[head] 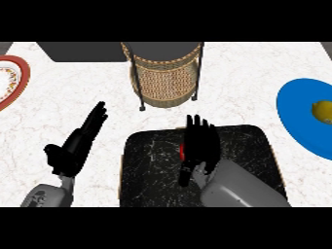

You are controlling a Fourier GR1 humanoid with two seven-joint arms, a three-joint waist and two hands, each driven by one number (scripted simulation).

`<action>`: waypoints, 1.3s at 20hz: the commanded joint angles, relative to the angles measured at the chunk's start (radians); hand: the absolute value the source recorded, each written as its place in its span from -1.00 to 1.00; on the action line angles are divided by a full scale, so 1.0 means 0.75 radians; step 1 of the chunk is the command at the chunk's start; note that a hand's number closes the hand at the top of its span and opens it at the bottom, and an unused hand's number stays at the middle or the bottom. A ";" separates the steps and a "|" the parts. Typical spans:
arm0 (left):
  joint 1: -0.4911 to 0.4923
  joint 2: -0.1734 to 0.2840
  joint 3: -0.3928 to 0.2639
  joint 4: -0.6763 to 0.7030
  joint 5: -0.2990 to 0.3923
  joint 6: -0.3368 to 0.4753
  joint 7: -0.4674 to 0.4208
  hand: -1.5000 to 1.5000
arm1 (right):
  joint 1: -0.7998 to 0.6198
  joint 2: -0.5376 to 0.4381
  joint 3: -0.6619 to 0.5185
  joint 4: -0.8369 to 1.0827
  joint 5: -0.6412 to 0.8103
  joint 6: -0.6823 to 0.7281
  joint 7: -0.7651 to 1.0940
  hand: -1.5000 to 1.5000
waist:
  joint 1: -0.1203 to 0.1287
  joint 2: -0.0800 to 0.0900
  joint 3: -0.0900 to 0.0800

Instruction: Pick the tomato from the tray and place it in the tiered basket

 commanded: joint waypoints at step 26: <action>-0.028 -0.058 0.098 0.017 -0.050 -0.068 -0.008 0.00 | 0.061 -0.653 -0.655 0.088 0.113 0.119 -1.223 1.00 | 0.002 0.031 0.008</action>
